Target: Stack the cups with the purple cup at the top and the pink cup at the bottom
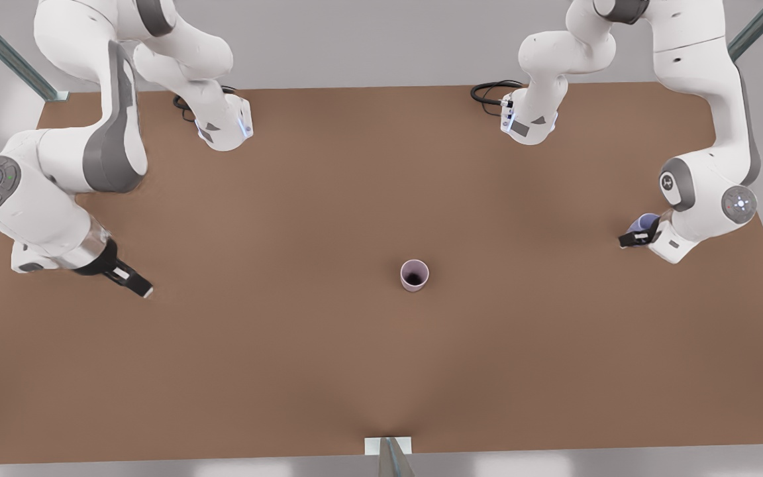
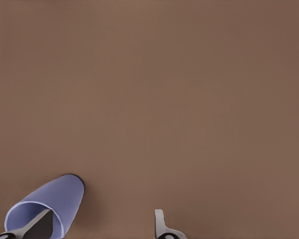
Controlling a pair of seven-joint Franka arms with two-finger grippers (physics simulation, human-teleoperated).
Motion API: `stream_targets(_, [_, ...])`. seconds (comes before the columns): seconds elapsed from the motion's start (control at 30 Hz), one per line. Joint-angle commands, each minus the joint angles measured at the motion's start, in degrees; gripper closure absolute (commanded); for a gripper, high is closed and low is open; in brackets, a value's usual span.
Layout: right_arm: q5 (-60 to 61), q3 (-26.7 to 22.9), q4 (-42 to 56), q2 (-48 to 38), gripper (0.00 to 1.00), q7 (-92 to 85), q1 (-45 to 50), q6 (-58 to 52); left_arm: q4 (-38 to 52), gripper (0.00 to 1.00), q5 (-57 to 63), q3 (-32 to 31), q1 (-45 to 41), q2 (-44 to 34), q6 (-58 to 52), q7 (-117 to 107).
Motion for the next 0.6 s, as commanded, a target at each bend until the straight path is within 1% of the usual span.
stream_targets(0.0, [-4.5,0.5,-3.4,-3.6,0.00,-32.7,-1.8,-1.5,-1.3,0.00,0.4,1.0,0.4,0.1,8.7,5.6])
stream_targets(0.03, [-4.1,-1.1,-3.5,-3.6,0.00,-35.1,-2.7,-1.6,-2.3,0.00,0.4,1.6,0.4,0.2,9.2,5.6])
stream_targets(0.1, [-4.1,-0.9,-4.4,-3.8,0.00,-36.3,-4.3,-2.3,-3.6,0.00,0.4,1.9,0.4,0.2,9.3,5.7])
stream_targets(0.13, [-4.1,-0.9,-3.6,-3.5,0.00,-36.2,-3.9,-4.0,-3.9,0.00,0.4,2.5,0.4,0.2,9.4,5.8])
stream_targets(0.17, [-4.0,-0.9,-2.7,-2.1,0.00,-36.3,-3.9,-3.3,-4.0,0.00,0.4,2.7,0.4,0.3,9.3,5.9])
stream_targets(0.23, [-3.3,-0.9,-2.8,-2.0,0.00,-36.4,-3.9,-4.1,-5.7,0.00,0.4,3.1,0.4,0.5,10.0,5.9])
stream_targets(0.27, [-3.2,-0.9,-2.8,-1.7,0.00,-42.7,-4.2,-3.2,-6.1,0.00,0.5,3.1,0.4,0.5,10.0,5.9])
stream_targets(0.3, [-3.2,-1.1,-1.4,-0.1,0.00,-43.6,-4.4,-3.6,-6.1,0.00,0.5,3.7,0.4,0.5,10.0,6.0])
stream_targets(0.37, [-3.1,-1.2,-0.5,0.3,0.00,-43.3,-4.2,-4.1,-6.1,0.00,0.5,5.2,0.4,0.5,10.0,8.4])
stream_targets(0.4, [-2.2,-1.1,-0.2,1.4,0.00,-43.3,-3.8,-4.0,-7.0,0.00,0.5,5.2,0.4,0.5,10.3,8.3])
stream_targets(0.57, [-2.1,-1.1,0.3,1.4,0.00,-43.2,-3.7,-4.2,-10.1,0.00,0.5,5.7,0.5,1.1,12.6,8.4])
